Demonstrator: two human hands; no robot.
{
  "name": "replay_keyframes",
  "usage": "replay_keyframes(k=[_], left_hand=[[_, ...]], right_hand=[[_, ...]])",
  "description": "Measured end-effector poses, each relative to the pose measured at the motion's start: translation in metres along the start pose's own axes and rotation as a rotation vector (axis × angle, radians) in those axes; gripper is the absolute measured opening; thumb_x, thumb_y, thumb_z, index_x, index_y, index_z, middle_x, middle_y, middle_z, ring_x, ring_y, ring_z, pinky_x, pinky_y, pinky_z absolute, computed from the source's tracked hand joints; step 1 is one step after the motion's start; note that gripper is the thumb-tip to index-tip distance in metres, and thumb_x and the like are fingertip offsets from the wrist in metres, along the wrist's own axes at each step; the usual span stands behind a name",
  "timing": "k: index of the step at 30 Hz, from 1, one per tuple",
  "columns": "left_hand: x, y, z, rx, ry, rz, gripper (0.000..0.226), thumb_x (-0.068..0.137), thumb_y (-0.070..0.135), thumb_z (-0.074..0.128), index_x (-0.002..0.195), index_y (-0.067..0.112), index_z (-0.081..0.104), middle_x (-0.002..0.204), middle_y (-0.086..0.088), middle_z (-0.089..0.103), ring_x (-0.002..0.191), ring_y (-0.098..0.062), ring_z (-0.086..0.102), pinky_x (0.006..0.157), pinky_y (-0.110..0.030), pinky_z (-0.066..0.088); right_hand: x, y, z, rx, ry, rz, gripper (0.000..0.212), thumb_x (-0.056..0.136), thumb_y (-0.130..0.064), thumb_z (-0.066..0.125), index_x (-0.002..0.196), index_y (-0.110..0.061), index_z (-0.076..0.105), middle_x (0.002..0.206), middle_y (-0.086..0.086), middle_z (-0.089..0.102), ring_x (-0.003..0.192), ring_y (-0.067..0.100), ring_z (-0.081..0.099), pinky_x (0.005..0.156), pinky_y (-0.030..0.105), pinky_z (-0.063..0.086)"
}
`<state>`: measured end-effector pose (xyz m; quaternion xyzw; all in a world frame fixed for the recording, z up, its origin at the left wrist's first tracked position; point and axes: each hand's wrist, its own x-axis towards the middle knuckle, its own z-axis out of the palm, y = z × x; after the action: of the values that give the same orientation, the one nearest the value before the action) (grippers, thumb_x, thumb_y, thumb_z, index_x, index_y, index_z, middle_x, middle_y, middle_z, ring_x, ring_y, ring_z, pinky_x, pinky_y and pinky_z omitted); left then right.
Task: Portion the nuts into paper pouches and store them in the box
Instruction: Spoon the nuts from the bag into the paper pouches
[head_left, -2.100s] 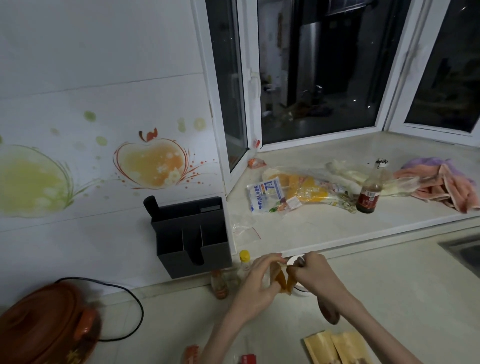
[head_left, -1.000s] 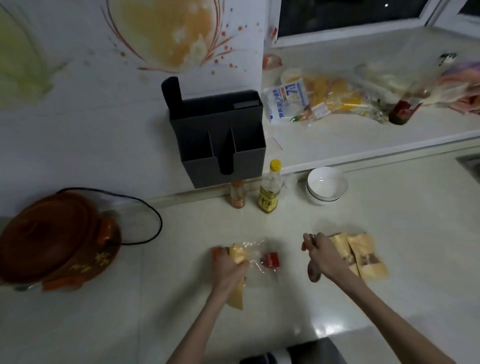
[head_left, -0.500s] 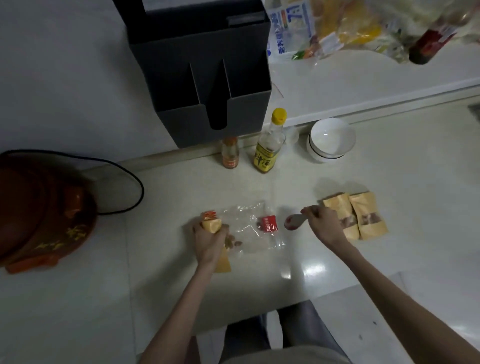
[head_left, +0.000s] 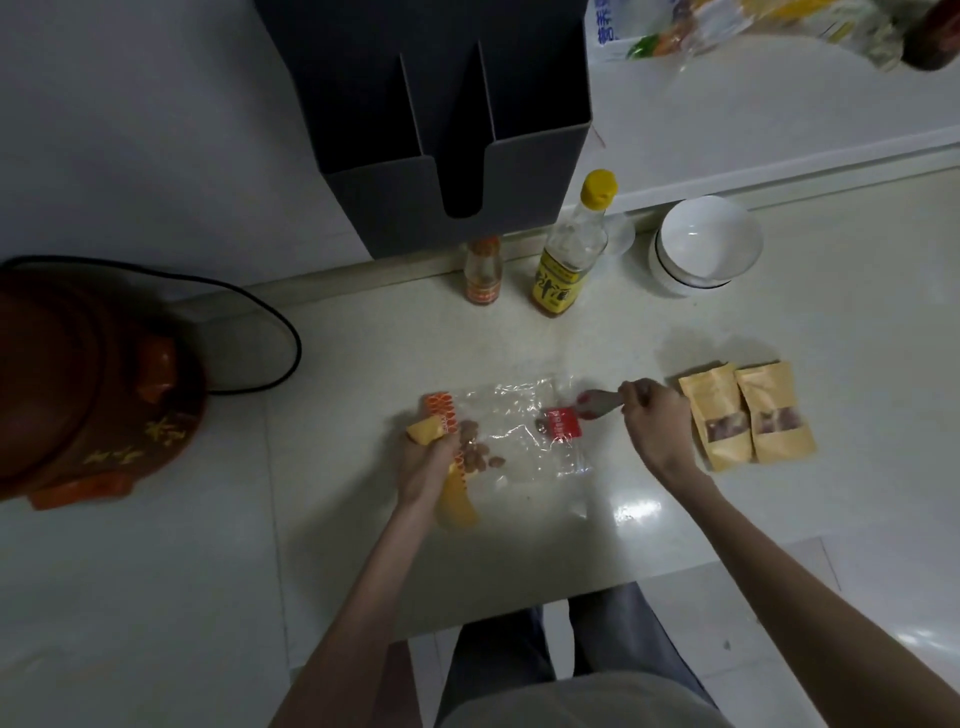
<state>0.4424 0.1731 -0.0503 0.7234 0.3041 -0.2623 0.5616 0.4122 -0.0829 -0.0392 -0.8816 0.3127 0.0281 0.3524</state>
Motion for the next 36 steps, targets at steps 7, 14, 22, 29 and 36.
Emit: replay_keyframes(k=[7, 14, 22, 29, 36], left_hand=[[-0.011, 0.004, 0.004, -0.056, -0.097, -0.007, 0.026, 0.091, 0.003, 0.052, 0.076, 0.022, 0.06, 0.046, 0.017, 0.063, 0.041, 0.003, 0.06, 0.036, -0.011, 0.043], [-0.018, 0.0, 0.005, -0.116, -0.175, -0.117, 0.021, 0.086, 0.002, 0.048, 0.093, 0.014, 0.063, 0.078, -0.004, 0.07, 0.069, -0.02, 0.067, 0.069, -0.034, 0.057], [-0.02, -0.014, 0.0, -0.09, -0.212, 0.105, 0.028, 0.059, 0.031, 0.059, 0.088, 0.028, 0.06, 0.08, 0.007, 0.062, 0.076, -0.013, 0.055, 0.069, -0.032, 0.045], [-0.016, -0.03, -0.008, -0.165, -0.163, 0.216, 0.052, 0.056, 0.038, 0.06, 0.107, 0.035, 0.059, 0.088, 0.012, 0.061, 0.081, -0.009, 0.056, 0.069, -0.031, 0.049], [-0.002, -0.026, -0.004, -0.151, -0.205, 0.308, 0.049, 0.058, 0.029, 0.059, 0.102, 0.05, 0.061, 0.087, 0.018, 0.065, 0.076, 0.0, 0.06, 0.067, -0.026, 0.048]], right_hand=[[-0.007, 0.008, 0.0, 0.06, -0.155, 0.022, 0.026, 0.095, -0.016, 0.051, 0.086, 0.001, 0.069, 0.067, 0.012, 0.065, 0.058, 0.027, 0.06, 0.056, 0.035, 0.047], [-0.015, 0.005, 0.011, 0.43, -0.351, 0.274, 0.024, 0.093, -0.018, 0.057, 0.08, -0.001, 0.069, 0.069, 0.009, 0.063, 0.061, 0.015, 0.055, 0.06, 0.022, 0.046], [-0.03, 0.0, -0.002, 0.562, -0.346, 0.199, 0.024, 0.093, -0.003, 0.049, 0.101, -0.008, 0.072, 0.095, 0.013, 0.071, 0.082, 0.021, 0.066, 0.072, 0.033, 0.055], [-0.039, -0.006, -0.006, 0.53, -0.292, 0.041, 0.024, 0.088, 0.0, 0.057, 0.093, -0.015, 0.075, 0.092, 0.004, 0.074, 0.084, 0.016, 0.067, 0.068, 0.025, 0.053], [-0.046, -0.009, 0.006, 0.426, -0.19, -0.017, 0.019, 0.091, -0.009, 0.057, 0.097, -0.014, 0.074, 0.086, 0.007, 0.073, 0.065, 0.015, 0.066, 0.053, 0.023, 0.051]])
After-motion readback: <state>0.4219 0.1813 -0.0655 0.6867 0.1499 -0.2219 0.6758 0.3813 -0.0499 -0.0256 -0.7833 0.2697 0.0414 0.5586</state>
